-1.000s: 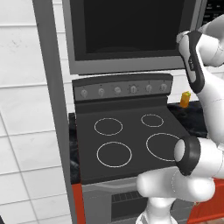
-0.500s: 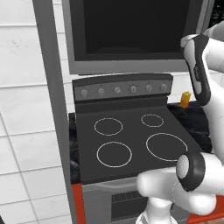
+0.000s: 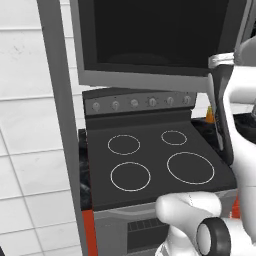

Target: Place the sponge inside the microwave to prepare for sanitizing.

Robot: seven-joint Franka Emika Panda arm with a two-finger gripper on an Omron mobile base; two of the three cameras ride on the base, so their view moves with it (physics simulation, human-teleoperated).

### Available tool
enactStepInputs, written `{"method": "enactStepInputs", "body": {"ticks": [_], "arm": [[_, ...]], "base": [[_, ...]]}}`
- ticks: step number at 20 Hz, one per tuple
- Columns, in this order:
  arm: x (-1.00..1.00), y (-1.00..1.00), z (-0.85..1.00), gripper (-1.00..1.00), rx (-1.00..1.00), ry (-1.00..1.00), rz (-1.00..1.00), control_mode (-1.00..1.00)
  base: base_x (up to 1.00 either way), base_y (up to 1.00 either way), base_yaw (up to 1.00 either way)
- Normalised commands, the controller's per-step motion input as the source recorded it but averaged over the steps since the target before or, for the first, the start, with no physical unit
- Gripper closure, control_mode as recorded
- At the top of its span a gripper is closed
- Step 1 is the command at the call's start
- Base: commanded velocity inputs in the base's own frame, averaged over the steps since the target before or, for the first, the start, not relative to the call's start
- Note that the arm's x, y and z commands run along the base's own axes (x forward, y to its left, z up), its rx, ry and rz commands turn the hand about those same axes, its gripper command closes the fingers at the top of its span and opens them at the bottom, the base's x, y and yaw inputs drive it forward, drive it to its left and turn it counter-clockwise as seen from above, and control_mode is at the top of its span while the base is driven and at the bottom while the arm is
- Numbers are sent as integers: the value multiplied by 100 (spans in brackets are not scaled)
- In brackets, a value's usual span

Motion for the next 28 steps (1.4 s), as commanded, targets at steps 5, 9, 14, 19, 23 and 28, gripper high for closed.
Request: {"method": "enactStepInputs", "body": {"ticks": [5, 9, 14, 19, 23, 28], "arm": [[-59, 51, 0, 100, -10, 1, -21, -100], [-46, 47, -11, 100, -1, 0, -32, -100], [-22, 39, -5, -100, -1, 1, -26, -100], [0, 0, 0, -100, 0, 0, -2, -100], [-1, 0, 13, -100, 0, 1, 0, -100], [-37, 3, 38, -100, 1, -3, 0, -100]], "base": [[0, 0, 0], [0, 0, 0], [0, 0, 0], [0, 0, 0], [0, 0, 0], [0, 0, 0]]}}
